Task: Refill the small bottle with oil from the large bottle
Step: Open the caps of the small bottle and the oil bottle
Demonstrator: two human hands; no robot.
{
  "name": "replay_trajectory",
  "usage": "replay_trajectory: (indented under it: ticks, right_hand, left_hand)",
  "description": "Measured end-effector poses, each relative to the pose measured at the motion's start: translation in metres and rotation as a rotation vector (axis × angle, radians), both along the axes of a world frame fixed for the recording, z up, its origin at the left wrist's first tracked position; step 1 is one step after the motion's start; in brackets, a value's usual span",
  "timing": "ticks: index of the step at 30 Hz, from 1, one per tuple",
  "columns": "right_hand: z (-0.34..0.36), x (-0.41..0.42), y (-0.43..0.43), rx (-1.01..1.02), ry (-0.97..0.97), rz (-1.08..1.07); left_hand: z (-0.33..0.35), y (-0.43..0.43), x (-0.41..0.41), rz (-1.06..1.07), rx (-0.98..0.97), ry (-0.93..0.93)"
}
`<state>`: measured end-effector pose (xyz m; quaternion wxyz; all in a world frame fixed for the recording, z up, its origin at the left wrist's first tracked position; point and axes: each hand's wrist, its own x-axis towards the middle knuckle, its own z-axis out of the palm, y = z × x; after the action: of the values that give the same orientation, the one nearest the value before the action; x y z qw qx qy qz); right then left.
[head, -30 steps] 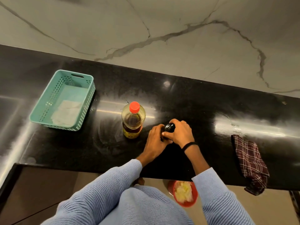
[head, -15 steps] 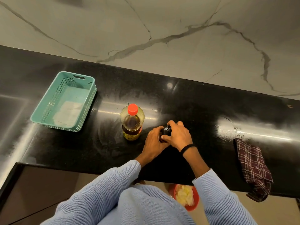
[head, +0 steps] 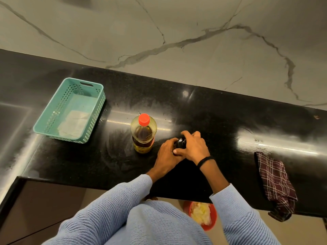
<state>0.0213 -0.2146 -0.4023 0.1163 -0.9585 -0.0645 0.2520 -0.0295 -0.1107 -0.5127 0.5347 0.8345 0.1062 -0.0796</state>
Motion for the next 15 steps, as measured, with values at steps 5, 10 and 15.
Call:
replay_trajectory:
  ticks: [5, 10, 15]
  right_hand:
    - [0.005, -0.001, 0.001, 0.007, -0.078, 0.147]
    - [0.014, -0.004, -0.004, 0.052, -0.080, 0.133]
    - [0.021, -0.011, -0.034, 0.065, -0.067, -0.073]
  left_hand:
    - [0.001, -0.001, -0.002, 0.008, -0.040, -0.023]
    - [0.004, 0.001, -0.002, 0.003, -0.049, -0.029]
    - [0.000, 0.000, 0.002, -0.011, 0.024, -0.005]
